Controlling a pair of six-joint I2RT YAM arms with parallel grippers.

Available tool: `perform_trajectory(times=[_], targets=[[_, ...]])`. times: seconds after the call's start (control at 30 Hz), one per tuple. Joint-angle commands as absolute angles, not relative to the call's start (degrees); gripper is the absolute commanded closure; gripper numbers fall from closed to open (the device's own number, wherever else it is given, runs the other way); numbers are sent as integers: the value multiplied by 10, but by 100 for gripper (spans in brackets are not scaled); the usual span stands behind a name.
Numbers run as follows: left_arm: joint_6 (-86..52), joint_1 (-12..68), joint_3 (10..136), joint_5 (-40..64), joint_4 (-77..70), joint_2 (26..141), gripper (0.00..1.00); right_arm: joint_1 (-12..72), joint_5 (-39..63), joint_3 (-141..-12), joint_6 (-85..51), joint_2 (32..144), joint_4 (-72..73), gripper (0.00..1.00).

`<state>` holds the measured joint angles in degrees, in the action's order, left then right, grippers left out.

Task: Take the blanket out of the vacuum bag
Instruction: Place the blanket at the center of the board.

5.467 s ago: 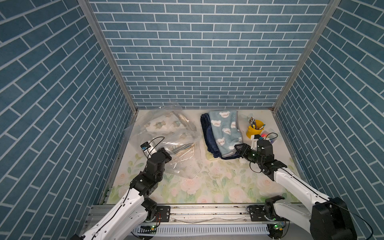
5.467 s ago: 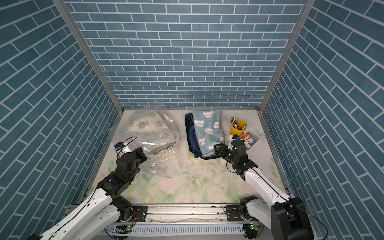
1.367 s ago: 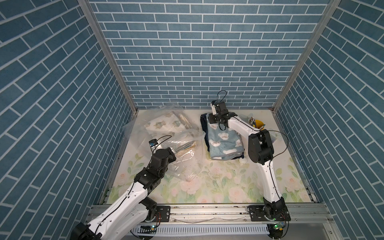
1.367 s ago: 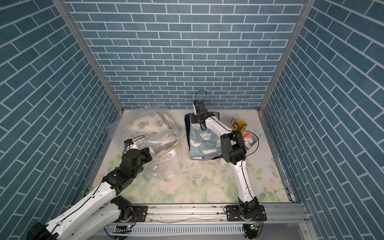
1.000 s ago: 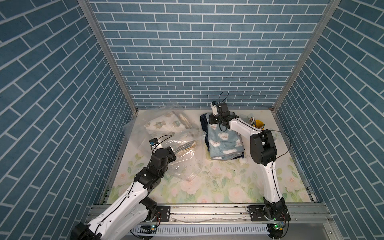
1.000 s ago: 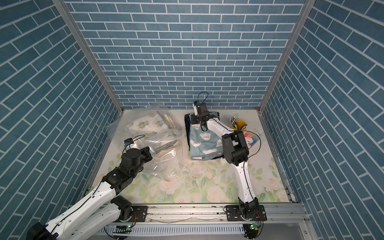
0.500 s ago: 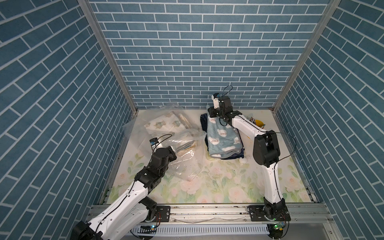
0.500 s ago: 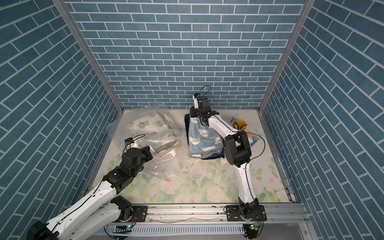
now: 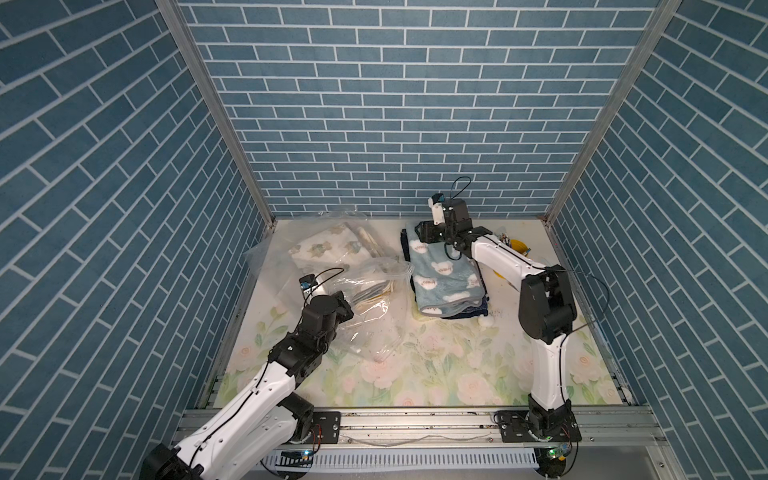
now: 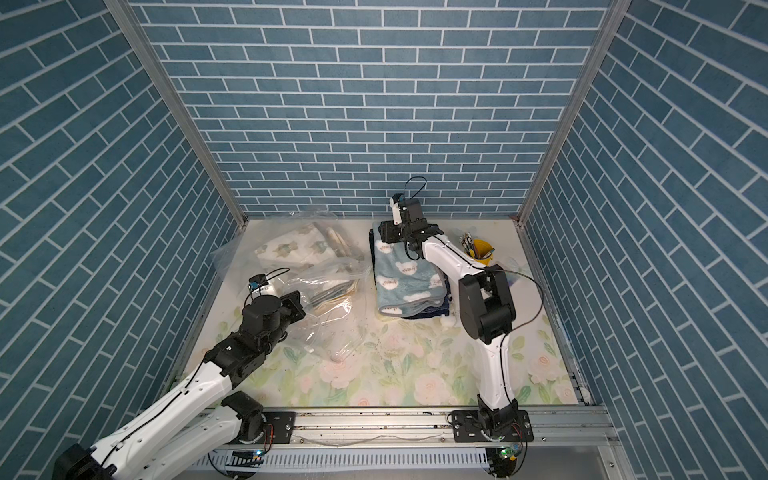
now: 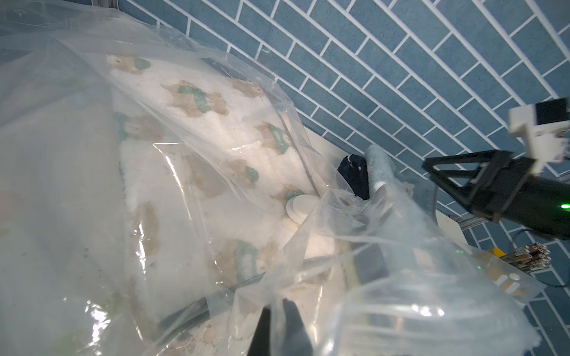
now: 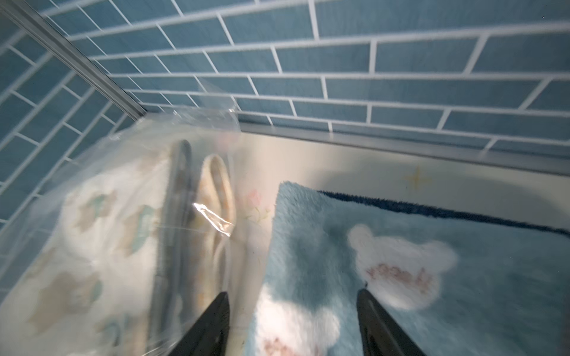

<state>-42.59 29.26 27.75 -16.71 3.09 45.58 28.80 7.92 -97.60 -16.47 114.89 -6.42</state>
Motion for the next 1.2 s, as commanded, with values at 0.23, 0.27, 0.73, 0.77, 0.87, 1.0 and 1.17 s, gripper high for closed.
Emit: perform_trajectory(times=[0.23, 0.27, 0.73, 0.77, 0.87, 1.0, 1.17], targets=[[-410, 290, 313, -149, 94, 448, 100, 230, 116, -663, -251, 1029, 98, 100], [-409, 290, 315, -151, 106, 446, 100, 226, 125, -635, -263, 1034, 118, 100], [-406, 291, 358, -160, 214, 415, 99, 207, 155, -584, -285, 970, 128, 99], [-404, 290, 357, -156, 217, 413, 97, 208, 160, -584, -287, 955, 125, 96], [-400, 291, 361, -150, 237, 418, 95, 210, 177, -574, -298, 908, 126, 94], [-398, 291, 370, -143, 262, 431, 91, 226, 213, -541, -326, 843, 148, 91], [-399, 296, 379, -152, 287, 445, 79, 294, 242, -482, -361, 786, 185, 91]])
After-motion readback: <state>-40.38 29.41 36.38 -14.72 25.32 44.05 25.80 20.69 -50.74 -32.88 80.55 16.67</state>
